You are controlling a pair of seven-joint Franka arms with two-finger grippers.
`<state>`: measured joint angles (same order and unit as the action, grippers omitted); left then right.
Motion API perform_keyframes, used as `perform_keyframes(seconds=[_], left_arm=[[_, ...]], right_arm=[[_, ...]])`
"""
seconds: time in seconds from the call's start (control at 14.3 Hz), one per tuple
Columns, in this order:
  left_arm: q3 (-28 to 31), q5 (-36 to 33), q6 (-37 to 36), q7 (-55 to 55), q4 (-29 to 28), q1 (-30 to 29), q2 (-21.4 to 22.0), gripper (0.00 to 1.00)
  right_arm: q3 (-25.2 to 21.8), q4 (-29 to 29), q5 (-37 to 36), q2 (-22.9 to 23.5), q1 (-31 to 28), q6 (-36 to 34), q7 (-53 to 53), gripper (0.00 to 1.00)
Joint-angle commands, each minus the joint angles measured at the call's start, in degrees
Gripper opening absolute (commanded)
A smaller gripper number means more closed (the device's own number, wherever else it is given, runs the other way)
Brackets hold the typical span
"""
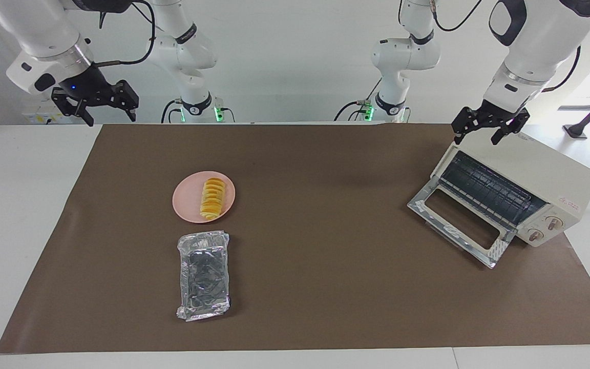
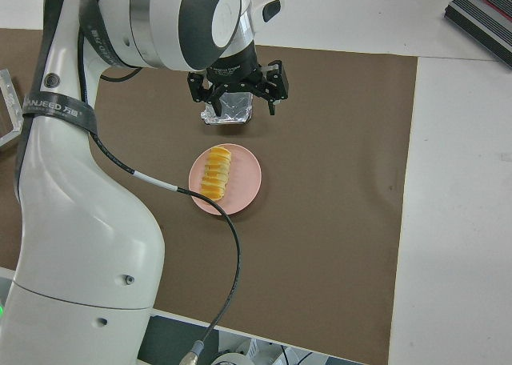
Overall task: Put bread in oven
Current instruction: 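Reach the right gripper toward the bread slices on the pink plate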
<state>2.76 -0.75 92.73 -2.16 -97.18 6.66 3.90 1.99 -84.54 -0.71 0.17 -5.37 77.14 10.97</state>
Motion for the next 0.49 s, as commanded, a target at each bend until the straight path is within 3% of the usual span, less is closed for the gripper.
perform_keyframes(seconds=[0.0, 0.42], left_arm=[[0.1, 0.5, -0.4, -0.4, -0.7, -0.2, 1.1, 1.00], [0.1, 0.5, -0.4, -0.4, -0.6, -0.1, 1.1, 1.00]], right_arm=[[0.4, -0.4, -0.4, -0.3, -0.3, -0.2, -1.1, 1.00], [0.5, -0.4, -0.4, -0.3, -0.2, 1.3, -0.9, 1.00]])
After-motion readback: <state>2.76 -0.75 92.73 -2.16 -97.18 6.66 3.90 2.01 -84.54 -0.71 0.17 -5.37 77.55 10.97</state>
